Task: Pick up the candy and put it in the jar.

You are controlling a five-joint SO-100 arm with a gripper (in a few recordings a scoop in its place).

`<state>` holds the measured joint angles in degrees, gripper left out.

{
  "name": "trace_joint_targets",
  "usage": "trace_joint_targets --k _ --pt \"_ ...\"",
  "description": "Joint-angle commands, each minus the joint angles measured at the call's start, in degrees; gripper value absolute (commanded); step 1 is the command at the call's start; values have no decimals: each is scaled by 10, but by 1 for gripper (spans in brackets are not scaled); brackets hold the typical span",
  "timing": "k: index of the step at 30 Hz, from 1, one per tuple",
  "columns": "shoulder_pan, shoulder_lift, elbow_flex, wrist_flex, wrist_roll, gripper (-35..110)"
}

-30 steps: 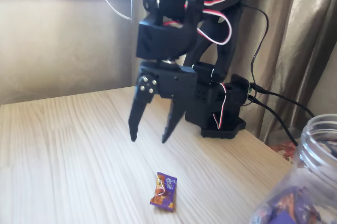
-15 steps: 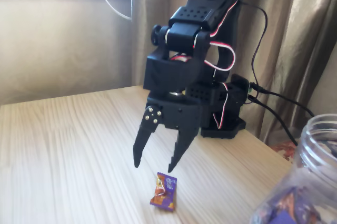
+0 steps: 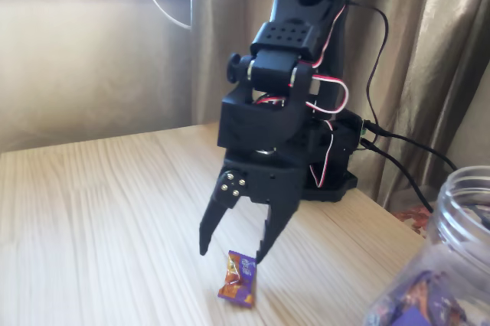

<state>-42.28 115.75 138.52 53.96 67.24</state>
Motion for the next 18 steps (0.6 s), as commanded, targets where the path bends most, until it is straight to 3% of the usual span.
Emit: trace_joint_targets --k 1,18 --pt "-24 -3 3 -15 19 45" --pt "-13 -91 7 -70 7 46"
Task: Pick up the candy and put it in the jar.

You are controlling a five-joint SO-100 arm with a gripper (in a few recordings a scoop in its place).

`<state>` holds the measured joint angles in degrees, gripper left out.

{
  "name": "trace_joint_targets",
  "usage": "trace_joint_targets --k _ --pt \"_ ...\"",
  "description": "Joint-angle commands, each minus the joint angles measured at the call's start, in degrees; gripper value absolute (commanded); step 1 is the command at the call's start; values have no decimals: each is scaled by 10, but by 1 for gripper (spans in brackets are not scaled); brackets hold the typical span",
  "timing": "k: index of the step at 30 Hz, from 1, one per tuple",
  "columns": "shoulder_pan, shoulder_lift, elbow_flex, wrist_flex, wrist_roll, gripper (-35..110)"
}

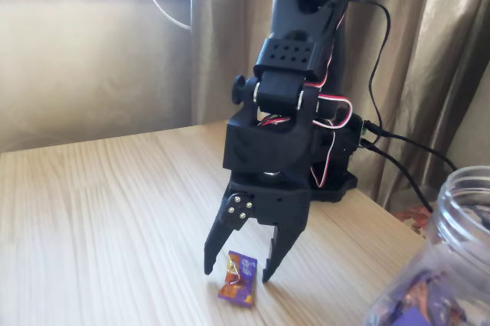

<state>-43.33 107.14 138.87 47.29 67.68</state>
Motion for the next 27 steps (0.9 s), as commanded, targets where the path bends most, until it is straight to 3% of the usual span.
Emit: trace_joint_targets --k 1,4,6,19,27 --pt "-1 -4 4 -4 4 42" --pt "3 -5 4 -3 7 13" --pt "3 -5 4 -6 0 6" --pt "27 -4 -5 -12 -31 3" --pt "114 10 -66 -59 -221 5"
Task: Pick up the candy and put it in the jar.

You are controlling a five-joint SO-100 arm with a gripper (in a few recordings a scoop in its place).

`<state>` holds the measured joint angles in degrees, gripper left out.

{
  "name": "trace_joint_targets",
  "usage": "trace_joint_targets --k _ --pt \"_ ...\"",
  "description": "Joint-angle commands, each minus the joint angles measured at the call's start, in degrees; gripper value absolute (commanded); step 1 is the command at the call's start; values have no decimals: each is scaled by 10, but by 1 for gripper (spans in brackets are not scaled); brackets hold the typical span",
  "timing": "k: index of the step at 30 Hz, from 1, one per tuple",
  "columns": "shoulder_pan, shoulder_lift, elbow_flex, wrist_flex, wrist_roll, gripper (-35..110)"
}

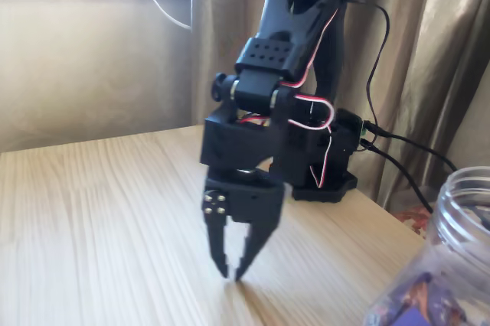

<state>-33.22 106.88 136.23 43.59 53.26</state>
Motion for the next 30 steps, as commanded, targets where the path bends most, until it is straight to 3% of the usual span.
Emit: trace_joint_targets --k 1,7,12,20,23,30 --pt "18 6 -54 -26 -105 5" --pt "45 -78 -251 101 -282 5" --pt "29 1 -185 5 -392 6" --pt "-51 -69 -255 13 -561 14" --pt "-69 -105 -278 18 -599 22" --pt "-68 -213 -367 62 -664 26"
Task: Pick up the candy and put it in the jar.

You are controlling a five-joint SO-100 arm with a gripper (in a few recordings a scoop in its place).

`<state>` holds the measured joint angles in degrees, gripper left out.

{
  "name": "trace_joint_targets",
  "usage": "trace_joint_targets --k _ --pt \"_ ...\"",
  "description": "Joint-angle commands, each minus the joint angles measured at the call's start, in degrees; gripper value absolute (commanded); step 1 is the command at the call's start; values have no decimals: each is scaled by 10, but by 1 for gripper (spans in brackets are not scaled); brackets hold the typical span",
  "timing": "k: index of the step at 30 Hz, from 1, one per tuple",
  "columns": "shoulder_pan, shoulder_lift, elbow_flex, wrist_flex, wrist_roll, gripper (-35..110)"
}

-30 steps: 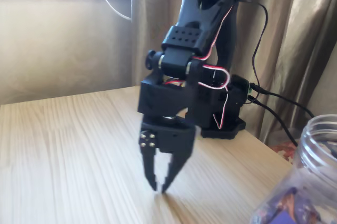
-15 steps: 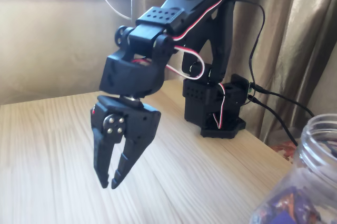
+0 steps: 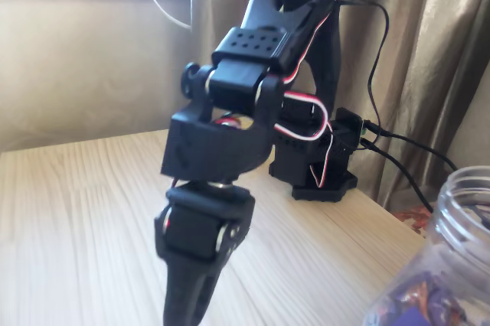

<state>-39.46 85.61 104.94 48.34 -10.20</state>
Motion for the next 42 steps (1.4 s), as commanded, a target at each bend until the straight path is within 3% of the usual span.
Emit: trace_joint_targets --k 1,13,42 --pt "-1 -11 -64 19 -36 26" --pt "32 -68 -127 40 -69 30" --pt "-5 -150 -221 118 -83 32"
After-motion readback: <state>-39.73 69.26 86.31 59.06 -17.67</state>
